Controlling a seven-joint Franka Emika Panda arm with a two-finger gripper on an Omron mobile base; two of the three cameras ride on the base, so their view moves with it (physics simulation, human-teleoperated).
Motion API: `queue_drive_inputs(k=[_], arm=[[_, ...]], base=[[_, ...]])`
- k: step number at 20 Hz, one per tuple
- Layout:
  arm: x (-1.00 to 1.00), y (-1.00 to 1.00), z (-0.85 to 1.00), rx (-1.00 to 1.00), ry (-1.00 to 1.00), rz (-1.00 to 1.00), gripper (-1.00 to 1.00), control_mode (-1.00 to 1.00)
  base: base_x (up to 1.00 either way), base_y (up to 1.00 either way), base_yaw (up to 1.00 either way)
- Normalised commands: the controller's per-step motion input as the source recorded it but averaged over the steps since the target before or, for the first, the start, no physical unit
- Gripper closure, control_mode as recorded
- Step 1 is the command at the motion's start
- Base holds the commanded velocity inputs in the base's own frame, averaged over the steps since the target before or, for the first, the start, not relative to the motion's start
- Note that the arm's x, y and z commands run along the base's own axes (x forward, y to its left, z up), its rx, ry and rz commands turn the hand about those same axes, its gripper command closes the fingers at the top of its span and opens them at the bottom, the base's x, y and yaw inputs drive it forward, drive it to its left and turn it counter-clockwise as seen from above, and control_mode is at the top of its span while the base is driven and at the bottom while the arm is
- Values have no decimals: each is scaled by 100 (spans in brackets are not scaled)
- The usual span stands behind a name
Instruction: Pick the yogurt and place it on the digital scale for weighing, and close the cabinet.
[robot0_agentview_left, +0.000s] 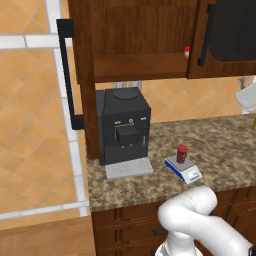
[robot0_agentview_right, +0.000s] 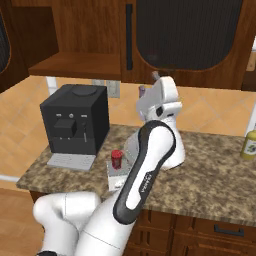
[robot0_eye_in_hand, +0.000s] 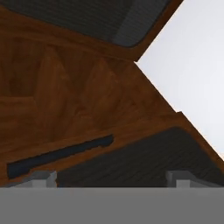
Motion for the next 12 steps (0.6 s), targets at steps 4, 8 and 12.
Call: queue_drive_inputs(k=[4, 8, 12], arm=[[-20, 94, -15, 25, -59, 0, -100, -100], [-6, 31, 0, 6, -31, 0, -100, -100], [-55, 36, -10, 0, -17, 0, -100, -100]], base=[[0, 0, 0], [0, 0, 0], [0, 0, 0]])
